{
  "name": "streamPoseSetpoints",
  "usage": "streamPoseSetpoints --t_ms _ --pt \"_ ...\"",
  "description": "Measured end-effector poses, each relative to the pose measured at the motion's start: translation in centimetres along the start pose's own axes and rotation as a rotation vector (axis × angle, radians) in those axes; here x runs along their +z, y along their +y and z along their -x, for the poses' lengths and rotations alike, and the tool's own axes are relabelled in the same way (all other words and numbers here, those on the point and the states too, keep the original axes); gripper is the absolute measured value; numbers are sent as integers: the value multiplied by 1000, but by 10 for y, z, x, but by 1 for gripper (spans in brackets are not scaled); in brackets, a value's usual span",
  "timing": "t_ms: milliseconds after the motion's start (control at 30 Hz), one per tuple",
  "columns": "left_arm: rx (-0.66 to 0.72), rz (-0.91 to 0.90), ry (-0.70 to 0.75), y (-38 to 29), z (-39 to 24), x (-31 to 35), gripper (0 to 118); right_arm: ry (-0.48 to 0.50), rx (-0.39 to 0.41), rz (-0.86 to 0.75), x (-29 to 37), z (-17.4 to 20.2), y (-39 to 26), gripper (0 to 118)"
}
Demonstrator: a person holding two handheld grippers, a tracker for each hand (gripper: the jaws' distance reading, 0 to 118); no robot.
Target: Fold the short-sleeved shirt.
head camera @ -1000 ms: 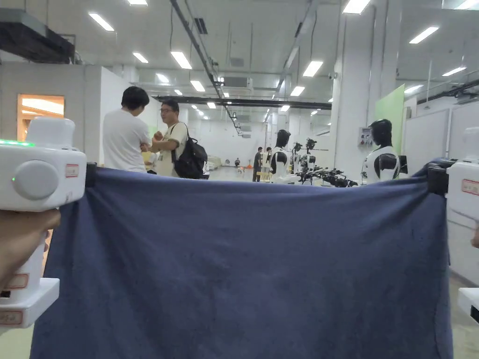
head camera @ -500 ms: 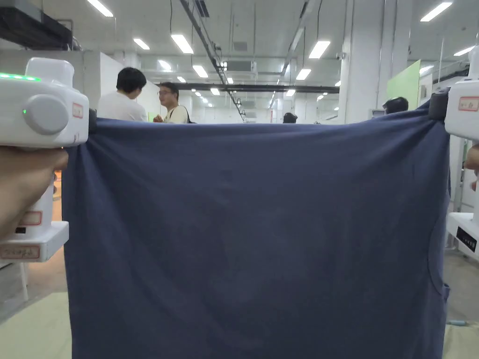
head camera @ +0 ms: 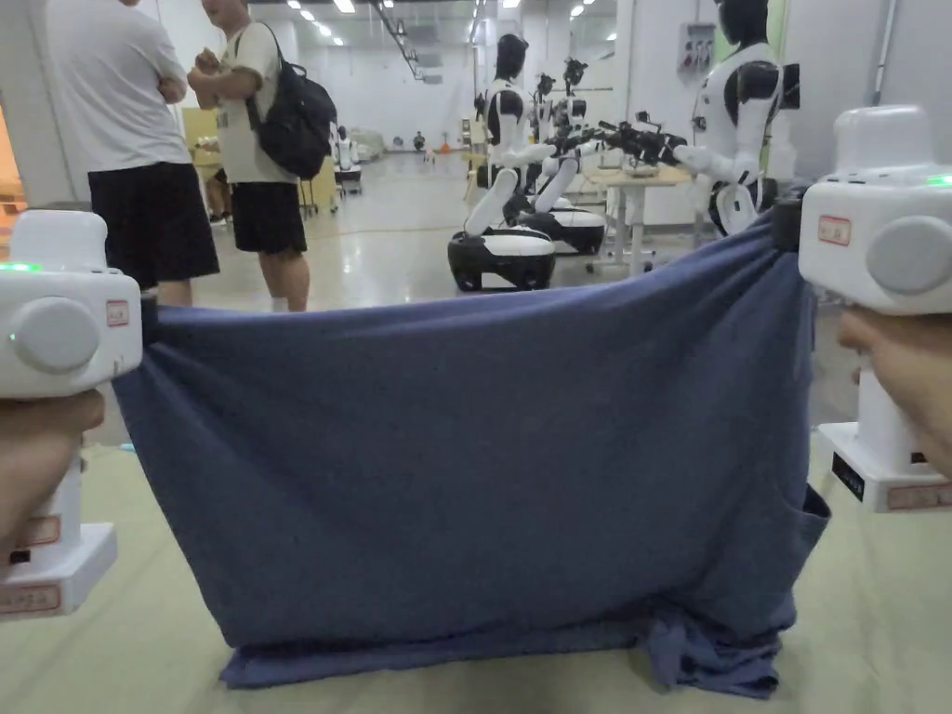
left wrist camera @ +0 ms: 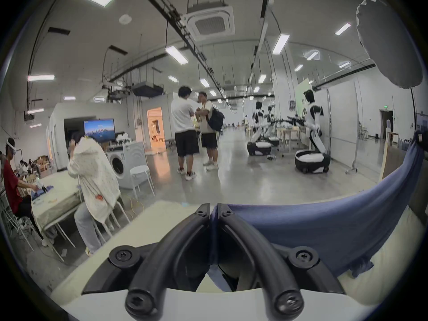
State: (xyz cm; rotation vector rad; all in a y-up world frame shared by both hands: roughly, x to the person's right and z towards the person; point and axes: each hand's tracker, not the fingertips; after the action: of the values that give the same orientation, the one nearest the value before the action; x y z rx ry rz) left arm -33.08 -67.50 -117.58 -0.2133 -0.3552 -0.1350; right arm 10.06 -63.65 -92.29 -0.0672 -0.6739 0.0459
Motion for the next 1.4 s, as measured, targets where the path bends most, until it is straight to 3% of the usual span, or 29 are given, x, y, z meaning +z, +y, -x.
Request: streamPoseSetpoints --t_ms 200,400,533,633,1033,1400 --pt "-32 112 -51 -84 -17 -1 2 38 -11 129 5 -14 -93 5" --pt "8 189 -65 -137 -3 23 2 79 5 198 56 -27 -153 4" --pt "25 218 -96 -163 16 69 2 93 15 250 110 -33 -171 5" --pt "20 210 -107 -182 30 118 2 115 -27 280 154 -42 -183 5" --pt "58 281 -194 -265 89 291 2 166 52 335 362 -62 -213 5" --pt "32 387 -275 -332 122 370 2 140 49 490 488 -73 -275 5"
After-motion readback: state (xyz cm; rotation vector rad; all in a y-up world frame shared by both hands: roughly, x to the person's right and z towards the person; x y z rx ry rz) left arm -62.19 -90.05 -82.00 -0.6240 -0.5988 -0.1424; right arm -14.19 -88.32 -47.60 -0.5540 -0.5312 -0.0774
